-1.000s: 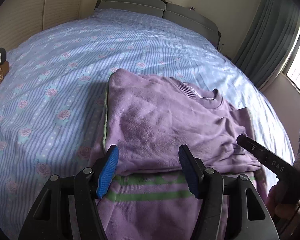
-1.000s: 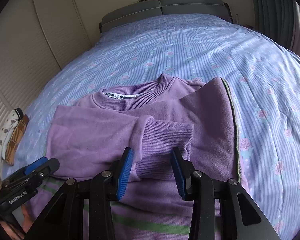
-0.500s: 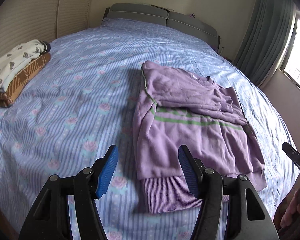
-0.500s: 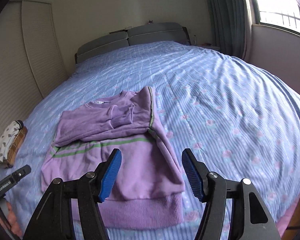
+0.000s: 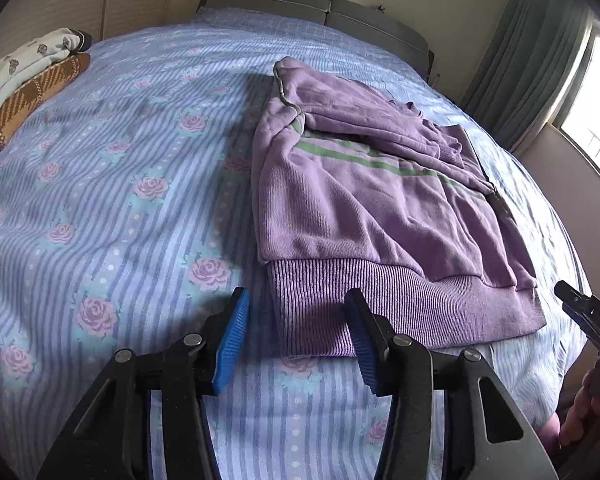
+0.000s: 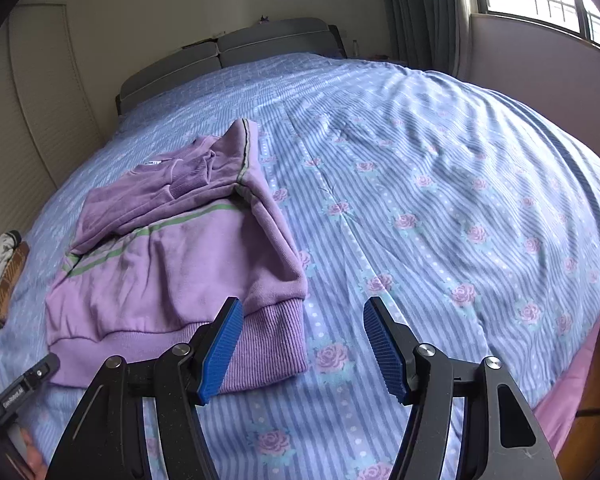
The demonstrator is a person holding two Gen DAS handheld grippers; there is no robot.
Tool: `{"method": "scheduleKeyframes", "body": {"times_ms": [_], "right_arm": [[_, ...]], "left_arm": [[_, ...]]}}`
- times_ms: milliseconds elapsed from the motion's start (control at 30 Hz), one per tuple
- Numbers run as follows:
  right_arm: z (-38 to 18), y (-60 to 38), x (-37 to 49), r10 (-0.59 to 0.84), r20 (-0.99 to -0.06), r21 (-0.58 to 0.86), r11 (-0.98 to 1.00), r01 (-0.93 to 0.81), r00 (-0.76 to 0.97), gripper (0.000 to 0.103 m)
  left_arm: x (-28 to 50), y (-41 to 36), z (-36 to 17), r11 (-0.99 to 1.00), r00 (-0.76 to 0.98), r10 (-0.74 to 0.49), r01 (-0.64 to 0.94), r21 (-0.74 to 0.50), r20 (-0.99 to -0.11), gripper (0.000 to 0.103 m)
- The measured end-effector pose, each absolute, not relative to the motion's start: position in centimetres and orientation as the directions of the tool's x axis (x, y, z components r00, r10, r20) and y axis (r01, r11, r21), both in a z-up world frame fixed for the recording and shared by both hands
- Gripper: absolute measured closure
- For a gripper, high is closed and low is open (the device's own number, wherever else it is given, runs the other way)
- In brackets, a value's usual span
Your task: Fold small clothes
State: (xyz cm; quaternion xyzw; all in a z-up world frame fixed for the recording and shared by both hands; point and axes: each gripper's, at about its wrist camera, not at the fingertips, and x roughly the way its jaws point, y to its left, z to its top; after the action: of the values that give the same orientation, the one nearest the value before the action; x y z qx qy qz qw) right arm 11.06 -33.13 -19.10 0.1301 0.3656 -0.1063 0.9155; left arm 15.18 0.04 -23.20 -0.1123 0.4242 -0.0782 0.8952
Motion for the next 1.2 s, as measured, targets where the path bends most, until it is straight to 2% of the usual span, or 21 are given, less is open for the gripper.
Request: {"method": "scheduleKeyframes", "body": {"times_ms": [400,467,500,533,567,600,700,933,967,1033,1200], "right_arm": [[-22.6,-34.0,13.1,0.047,-0.799,0.245,0.936,0.253,0.599,0.041],[-22.9,-34.0,13.2,0.06,-0.808,0.251,0.935,0.25,0.586,0.047],[-22.9,-33.9,13.2,0.066,-0.807,0.253,0.936,0.243,0.587,0.05],[-22.9,-33.7,13.3,0.075,-0.806,0.255,0.939,0.23,0.587,0.058],[-22.9,-33.4,13.3,0.085,-0.807,0.256,0.942,0.215,0.585,0.066],[-23.0,-33.1,13.4,0.096,-0.809,0.257,0.945,0.202,0.58,0.069],[-23.0,-32.6,13.4,0.102,-0.813,0.252,0.949,0.188,0.574,0.072],[-23.5,-33.3,13.2,0.135,-0.822,0.294,0.933,0.209,0.554,0.074],[-23.5,-33.2,13.2,0.132,-0.82,0.29,0.935,0.206,0.556,0.081],[-23.1,-33.1,13.0,0.134,-0.813,0.29,0.937,0.194,0.567,0.093],[-21.8,-32.8,12.3,0.131,-0.788,0.301,0.934,0.191,0.602,0.094]], "left_arm": [[15.1,-0.3,-24.4,0.959,0.62,-0.248,0.046,-0.281,-0.744,0.054],[15.1,-0.3,-24.4,0.958,0.621,-0.249,0.047,-0.282,-0.744,0.056],[15.1,-0.3,-24.5,0.957,0.618,-0.255,0.051,-0.286,-0.743,0.063],[15.0,-0.3,-24.5,0.955,0.615,-0.263,0.056,-0.291,-0.744,0.071],[15.0,-0.4,-24.5,0.953,0.611,-0.27,0.061,-0.296,-0.744,0.073],[14.9,-0.5,-24.5,0.953,0.61,-0.271,0.063,-0.296,-0.745,0.077],[14.7,-0.4,-24.5,0.949,0.605,-0.278,0.052,-0.311,-0.746,0.082],[14.0,-0.6,-24.4,0.955,0.596,-0.255,0.033,-0.294,-0.762,0.083],[14.0,-0.5,-24.4,0.954,0.597,-0.257,0.032,-0.297,-0.76,0.083],[14.0,-0.3,-24.4,0.95,0.596,-0.266,0.029,-0.311,-0.758,0.091],[13.2,0.1,-23.5,0.951,0.618,-0.261,0.032,-0.308,-0.742,0.094]]}}
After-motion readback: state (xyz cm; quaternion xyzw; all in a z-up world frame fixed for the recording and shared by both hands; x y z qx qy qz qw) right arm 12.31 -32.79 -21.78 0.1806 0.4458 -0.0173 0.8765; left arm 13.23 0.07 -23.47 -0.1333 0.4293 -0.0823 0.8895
